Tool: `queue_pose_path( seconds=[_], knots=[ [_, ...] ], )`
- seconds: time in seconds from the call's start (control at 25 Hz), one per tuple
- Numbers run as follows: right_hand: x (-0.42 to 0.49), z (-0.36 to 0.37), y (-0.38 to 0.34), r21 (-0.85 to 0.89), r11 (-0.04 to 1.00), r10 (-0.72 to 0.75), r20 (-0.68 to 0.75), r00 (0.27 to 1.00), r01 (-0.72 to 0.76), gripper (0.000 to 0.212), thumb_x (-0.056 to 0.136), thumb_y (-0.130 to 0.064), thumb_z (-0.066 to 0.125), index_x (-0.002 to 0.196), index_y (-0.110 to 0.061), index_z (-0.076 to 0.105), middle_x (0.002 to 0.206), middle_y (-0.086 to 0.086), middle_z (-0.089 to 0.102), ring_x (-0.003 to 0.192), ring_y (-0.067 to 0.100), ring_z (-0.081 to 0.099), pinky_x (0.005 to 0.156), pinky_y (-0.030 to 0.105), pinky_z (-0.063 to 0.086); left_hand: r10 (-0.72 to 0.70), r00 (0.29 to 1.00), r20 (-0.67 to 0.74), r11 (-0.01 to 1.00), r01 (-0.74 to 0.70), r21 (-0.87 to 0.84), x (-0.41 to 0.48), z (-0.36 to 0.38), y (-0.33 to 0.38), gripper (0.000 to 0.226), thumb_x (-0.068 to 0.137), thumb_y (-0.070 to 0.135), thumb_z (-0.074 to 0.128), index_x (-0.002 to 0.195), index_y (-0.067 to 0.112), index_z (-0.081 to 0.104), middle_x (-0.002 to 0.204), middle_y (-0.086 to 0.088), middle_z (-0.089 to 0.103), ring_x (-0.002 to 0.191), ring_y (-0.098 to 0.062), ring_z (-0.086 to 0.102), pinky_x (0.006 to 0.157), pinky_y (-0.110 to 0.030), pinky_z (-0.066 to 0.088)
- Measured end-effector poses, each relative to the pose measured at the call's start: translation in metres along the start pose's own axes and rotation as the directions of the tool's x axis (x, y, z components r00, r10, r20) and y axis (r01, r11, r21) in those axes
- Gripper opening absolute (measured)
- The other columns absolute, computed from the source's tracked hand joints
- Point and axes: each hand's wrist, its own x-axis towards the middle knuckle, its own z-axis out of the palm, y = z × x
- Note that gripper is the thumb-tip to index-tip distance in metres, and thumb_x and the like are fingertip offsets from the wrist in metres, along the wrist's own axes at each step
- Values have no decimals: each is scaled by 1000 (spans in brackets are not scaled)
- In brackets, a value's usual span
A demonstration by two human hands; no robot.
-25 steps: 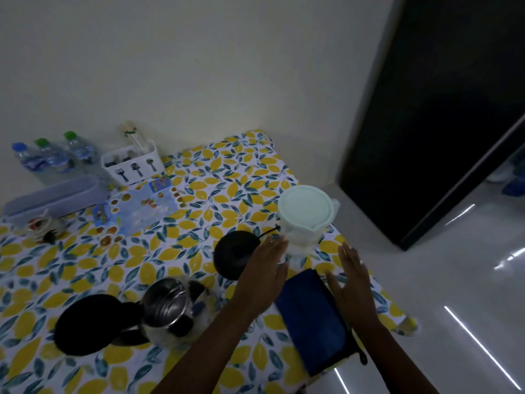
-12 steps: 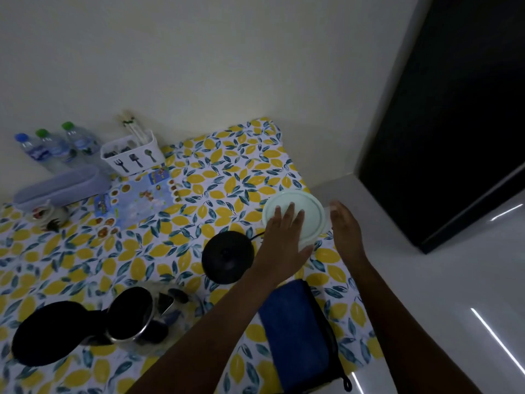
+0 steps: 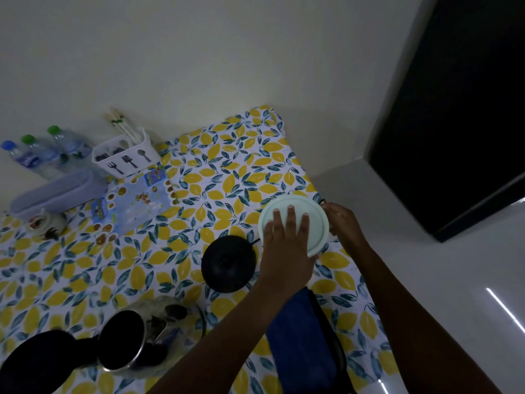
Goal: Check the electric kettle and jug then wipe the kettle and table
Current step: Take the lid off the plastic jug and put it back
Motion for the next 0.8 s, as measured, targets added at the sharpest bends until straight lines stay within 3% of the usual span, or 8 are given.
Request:
queue_pose_path(
  seconds=[0.08, 0.24, 0.4, 0.56, 0.68, 0.8],
  knots=[
    [3, 1, 0, -17, 1000, 15, -2, 1000, -15, 22, 83, -34, 53, 72, -29, 71, 63, -18, 66, 50, -6, 53, 49, 16, 39, 15, 1000, 6, 1000, -15, 0, 0, -1, -2, 76, 95, 51, 40, 152, 12, 5, 161, -22, 0, 146, -47, -4, 118, -58, 8],
    [-2, 2, 4, 47, 998, 50, -53, 997, -48, 12, 85, -29, 59, 85, -27, 71, 76, -9, 68, 54, 0, 54, 46, 17, 41, 37, 999, 31, 999, -38, 17, -3, -4, -4, 75, 97, 50, 37, 151, 11, 3, 161, -22, -2, 147, -44, -4, 120, -53, 7],
    [-23, 6, 13, 133, 988, 99, -131, 986, -81, 8, 83, -28, 60, 77, -26, 64, 69, -5, 58, 51, 5, 46, 46, 21, 35, 104, 994, 37, 995, -104, 2, -15, -9, -5, 72, 99, 45, 37, 151, 9, 4, 161, -20, -1, 149, -37, 0, 121, -47, 8],
    [-48, 14, 8, 163, 986, 56, -178, 982, -27, 9, 87, -22, 60, 78, -23, 63, 69, -4, 55, 50, 6, 44, 46, 23, 35, 107, 993, 44, 994, -106, -30, -37, -16, -10, 71, 100, 46, 33, 151, 8, 2, 162, -18, -3, 150, -32, -1, 121, -44, 7],
    [-69, 25, -4, 156, 988, 1, -151, 989, 22, 15, 89, -16, 59, 75, -22, 61, 65, -4, 53, 45, 1, 44, 42, 16, 35, 88, 996, 25, 994, -86, -69, -62, -22, -14, 73, 99, 49, 33, 151, 7, 3, 162, -17, -3, 150, -30, -1, 122, -42, 6],
    [-87, 39, -17, 124, 990, -51, -99, 994, 63, 9, 87, -21, 60, 78, -18, 60, 66, -3, 53, 46, 1, 44, 44, 18, 35, 58, 998, -23, 993, -60, -105, -91, -28, -25, 74, 98, 51, 33, 151, 8, 3, 162, -15, -3, 150, -29, -1, 122, -41, 5]
  ],
)
